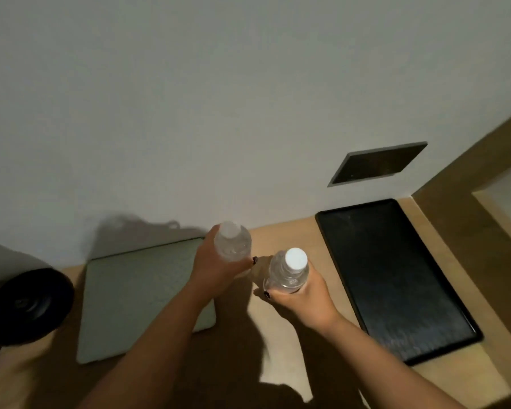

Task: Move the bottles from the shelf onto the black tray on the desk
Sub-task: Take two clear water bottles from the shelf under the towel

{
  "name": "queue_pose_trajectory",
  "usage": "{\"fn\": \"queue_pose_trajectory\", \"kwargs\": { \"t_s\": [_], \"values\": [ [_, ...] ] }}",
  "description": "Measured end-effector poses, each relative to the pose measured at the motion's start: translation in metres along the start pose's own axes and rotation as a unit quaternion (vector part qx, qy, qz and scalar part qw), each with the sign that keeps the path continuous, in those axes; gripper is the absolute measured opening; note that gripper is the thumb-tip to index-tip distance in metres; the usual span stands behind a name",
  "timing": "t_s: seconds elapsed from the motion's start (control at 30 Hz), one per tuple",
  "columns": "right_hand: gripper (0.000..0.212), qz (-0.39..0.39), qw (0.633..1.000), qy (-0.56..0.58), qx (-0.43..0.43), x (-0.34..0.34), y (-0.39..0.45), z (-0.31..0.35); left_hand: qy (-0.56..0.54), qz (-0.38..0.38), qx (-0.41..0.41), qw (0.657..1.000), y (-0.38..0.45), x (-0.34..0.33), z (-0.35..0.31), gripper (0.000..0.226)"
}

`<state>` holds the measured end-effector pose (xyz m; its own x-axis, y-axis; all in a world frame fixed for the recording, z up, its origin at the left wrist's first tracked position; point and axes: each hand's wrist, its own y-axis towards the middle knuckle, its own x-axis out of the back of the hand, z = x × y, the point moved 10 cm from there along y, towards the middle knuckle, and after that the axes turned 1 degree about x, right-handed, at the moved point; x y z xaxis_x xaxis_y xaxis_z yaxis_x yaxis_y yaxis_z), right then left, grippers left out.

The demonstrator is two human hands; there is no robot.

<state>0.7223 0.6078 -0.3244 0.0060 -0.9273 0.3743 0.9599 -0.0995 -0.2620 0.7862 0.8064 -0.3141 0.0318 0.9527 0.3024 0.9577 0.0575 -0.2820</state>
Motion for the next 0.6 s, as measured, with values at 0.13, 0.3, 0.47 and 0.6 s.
{"fn": "queue_pose_trajectory", "kwargs": {
  "t_s": [0.13, 0.3, 0.47, 0.6],
  "values": [
    [0.071, -0.002, 1.0, 0.004, -0.008, -0.002, 0.01, 0.0, 0.027, 0.062, -0.018, 0.998, 0.014, -0.016, -0.005, 0.059],
    [0.073, 0.005, 1.0, -0.007, -0.009, -0.005, 0.013, 0.0, 0.024, 0.077, -0.022, 0.996, 0.01, -0.02, -0.007, 0.062],
    [0.081, 0.05, 0.998, -0.037, -0.021, -0.004, 0.012, 0.001, 0.022, 0.151, -0.021, 0.988, 0.006, -0.018, -0.02, 0.083],
    [0.089, 0.044, 0.996, -0.068, -0.029, 0.012, 0.001, 0.013, 0.019, 0.158, -0.053, 0.986, -0.002, -0.006, -0.054, 0.075]
  ]
}}
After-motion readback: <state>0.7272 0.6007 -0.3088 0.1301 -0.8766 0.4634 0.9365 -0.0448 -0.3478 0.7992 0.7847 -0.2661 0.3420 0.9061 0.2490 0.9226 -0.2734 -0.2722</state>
